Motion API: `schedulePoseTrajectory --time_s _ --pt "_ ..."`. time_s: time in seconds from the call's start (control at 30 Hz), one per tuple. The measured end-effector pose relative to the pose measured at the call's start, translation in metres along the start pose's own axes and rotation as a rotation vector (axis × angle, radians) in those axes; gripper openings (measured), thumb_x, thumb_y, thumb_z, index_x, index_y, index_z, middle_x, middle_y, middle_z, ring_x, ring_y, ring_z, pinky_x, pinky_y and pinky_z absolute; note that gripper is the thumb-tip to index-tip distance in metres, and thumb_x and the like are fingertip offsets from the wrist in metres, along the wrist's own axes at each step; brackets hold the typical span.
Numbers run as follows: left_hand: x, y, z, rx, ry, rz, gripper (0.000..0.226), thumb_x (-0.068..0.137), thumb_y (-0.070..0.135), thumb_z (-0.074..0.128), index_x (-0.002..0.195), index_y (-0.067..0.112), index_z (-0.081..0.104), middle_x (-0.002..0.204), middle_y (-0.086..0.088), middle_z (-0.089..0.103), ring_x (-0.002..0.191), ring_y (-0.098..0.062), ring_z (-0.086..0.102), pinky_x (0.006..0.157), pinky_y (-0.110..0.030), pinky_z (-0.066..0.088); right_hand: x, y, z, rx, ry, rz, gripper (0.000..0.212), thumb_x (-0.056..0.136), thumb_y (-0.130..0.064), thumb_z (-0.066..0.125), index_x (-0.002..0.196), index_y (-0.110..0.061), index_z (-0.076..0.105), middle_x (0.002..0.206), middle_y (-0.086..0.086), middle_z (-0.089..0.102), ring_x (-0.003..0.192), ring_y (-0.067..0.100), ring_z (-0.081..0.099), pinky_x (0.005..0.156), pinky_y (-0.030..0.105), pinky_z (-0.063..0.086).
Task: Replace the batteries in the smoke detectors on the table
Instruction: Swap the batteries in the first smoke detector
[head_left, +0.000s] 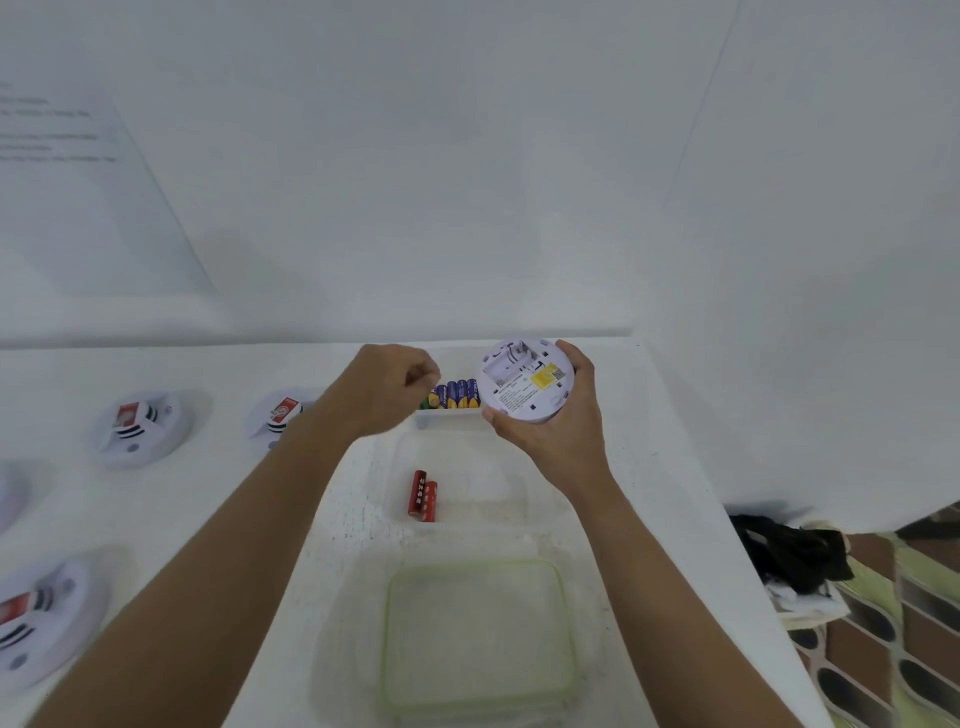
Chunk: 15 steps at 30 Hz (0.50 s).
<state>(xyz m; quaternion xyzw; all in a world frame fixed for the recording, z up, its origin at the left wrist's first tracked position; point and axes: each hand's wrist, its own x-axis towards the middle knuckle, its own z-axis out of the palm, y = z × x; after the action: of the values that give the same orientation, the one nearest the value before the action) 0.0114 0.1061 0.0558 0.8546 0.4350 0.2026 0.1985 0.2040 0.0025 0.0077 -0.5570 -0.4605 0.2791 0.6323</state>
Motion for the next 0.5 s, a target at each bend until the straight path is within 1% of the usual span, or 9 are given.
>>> schedulePoseTrajectory --time_s 0.07,0.13,0.17,0.2,0.27,0.3,0.4,0.47,0.5 --pt "0.022 -0.009 0.008 0.088 -0.042 -0.07 0.018 0.096 0.018 0.056 0.1 0.01 0.072 0.094 -0.002 0.072 0.078 -0.016 0.064 0.066 -0.014 0.041 0.005 0.002 0.0 0.001 0.005 0.002 0.09 0.063 -0.001 0.093 0.137 -0.019 0.043 0.133 0.001 0.054 0.122 0.012 0.059 0.091 0.031 0.057" --pt "0.042 -0.015 0.019 0.186 -0.137 -0.158 0.021 0.099 0.023 0.053 0.104 0.008 0.067 0.101 -0.007 0.068 0.078 -0.02 0.061 0.069 -0.024 0.043 0.01 0.005 0.0 -0.008 0.011 0.001 0.091 0.063 -0.002 0.093 0.137 -0.018 0.043 0.134 0.001 0.053 0.123 0.012 0.058 0.094 0.034 0.057" --pt "0.05 -0.014 0.025 0.254 -0.176 -0.196 0.023 0.1 0.025 0.051 0.1 0.006 0.064 0.098 -0.008 0.065 0.076 -0.021 0.058 0.068 -0.028 0.044 0.012 0.006 0.0 -0.011 0.014 -0.001 0.092 0.063 -0.002 0.094 0.138 -0.018 0.043 0.134 0.001 0.053 0.124 0.012 0.057 0.096 0.034 0.056" --pt "0.055 -0.013 0.03 0.328 -0.194 -0.219 0.027 0.102 0.026 0.049 0.089 0.005 0.06 0.089 -0.008 0.061 0.072 -0.021 0.055 0.067 -0.03 0.044 0.014 0.008 0.0 -0.014 0.017 -0.002 0.093 0.062 -0.003 0.094 0.138 -0.017 0.042 0.134 0.001 0.053 0.124 0.013 0.057 0.097 0.036 0.056" --pt "0.063 -0.009 0.039 0.397 -0.208 -0.243 0.038 0.102 0.025 0.048 0.068 0.01 0.042 0.072 -0.005 0.045 0.063 -0.02 0.049 0.061 -0.031 0.041 0.019 0.011 -0.001 -0.023 0.022 -0.013 0.092 0.062 -0.005 0.093 0.138 -0.016 0.043 0.134 0.003 0.054 0.125 0.017 0.057 0.099 0.038 0.055" --pt "0.065 -0.006 0.042 0.404 -0.227 -0.246 0.04 0.101 0.023 0.05 0.065 0.012 0.036 0.069 -0.004 0.039 0.061 -0.02 0.047 0.058 -0.03 0.039 0.021 0.012 -0.001 -0.03 0.025 -0.018 0.092 0.061 -0.006 0.093 0.138 -0.015 0.043 0.133 0.004 0.054 0.125 0.018 0.058 0.099 0.037 0.055" --pt "0.066 -0.003 0.049 0.417 -0.283 -0.265 0.036 0.093 0.013 0.059 0.067 0.011 0.035 0.07 -0.002 0.037 0.058 -0.015 0.042 0.047 -0.025 0.029 0.026 0.014 -0.003 -0.026 0.028 -0.027 0.09 0.062 0.0 0.093 0.136 -0.015 0.045 0.132 0.004 0.055 0.123 0.019 0.058 0.098 0.035 0.055" --pt "0.066 -0.004 0.05 0.414 -0.304 -0.271 0.027 0.09 0.011 0.061 0.074 0.009 0.039 0.071 -0.002 0.036 0.064 -0.016 0.045 0.046 -0.023 0.027 0.028 0.015 -0.004 -0.022 0.031 -0.024 0.089 0.063 0.001 0.093 0.135 -0.018 0.045 0.131 0.003 0.055 0.123 0.018 0.059 0.097 0.036 0.056" --pt "0.067 -0.004 0.049 0.406 -0.311 -0.277 0.026 0.089 0.008 0.061 0.074 0.01 0.039 0.07 -0.002 0.036 0.064 -0.016 0.044 0.046 -0.023 0.027 0.029 0.016 -0.005 -0.023 0.035 -0.02 0.089 0.062 0.001 0.093 0.135 -0.019 0.045 0.132 0.003 0.055 0.123 0.018 0.059 0.097 0.038 0.056"
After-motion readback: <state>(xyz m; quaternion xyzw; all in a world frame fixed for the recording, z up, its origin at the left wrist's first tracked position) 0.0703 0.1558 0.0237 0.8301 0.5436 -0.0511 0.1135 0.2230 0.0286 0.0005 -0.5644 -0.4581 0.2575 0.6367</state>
